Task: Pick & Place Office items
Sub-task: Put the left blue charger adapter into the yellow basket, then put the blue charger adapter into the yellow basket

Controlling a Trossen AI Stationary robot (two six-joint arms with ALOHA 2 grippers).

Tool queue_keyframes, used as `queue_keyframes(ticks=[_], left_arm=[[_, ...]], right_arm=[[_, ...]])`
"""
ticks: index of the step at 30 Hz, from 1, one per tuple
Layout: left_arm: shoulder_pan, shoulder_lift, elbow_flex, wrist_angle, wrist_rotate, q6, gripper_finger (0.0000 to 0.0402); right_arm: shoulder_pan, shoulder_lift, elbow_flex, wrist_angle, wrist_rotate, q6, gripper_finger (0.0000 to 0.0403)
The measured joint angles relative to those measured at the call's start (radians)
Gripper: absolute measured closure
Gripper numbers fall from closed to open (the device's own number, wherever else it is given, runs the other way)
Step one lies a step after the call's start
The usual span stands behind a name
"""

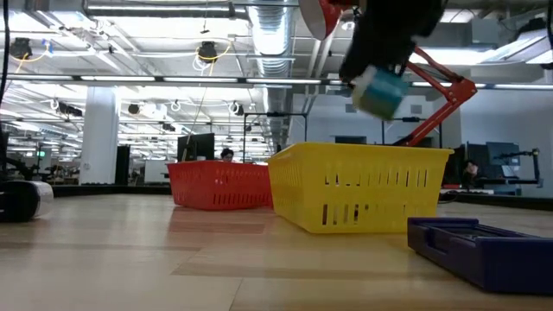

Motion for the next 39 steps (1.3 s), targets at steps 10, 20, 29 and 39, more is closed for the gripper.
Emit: queue_keyframes(ticks=[10,20,29,39], left_arm=[[-0.008,0.071,0.000,0.003,0.007,-0.142,0.0078],[-0.013,0.072,0.000,-0.003,0.010,-0.164,0.0078],[-0.013,0.072,0.000,-0.006,0.011,-0.159,0.0078],[-0.013,0.071,0.000,-0.065,0.013,-0.161,0.0078]], right_arm=[[-0.024,0.156,0.000,0.003,-0.033,-0.097,0.0403],[-0.023,0.152,0.000,-0.009,-0.060,-0.112,0.0380],[-0.031,0.040,0.001,-0.070,-0.090,-0.074,0.0255],[0.180,-0.148,0.001,-0.286,0.031,0.315,0.0209]])
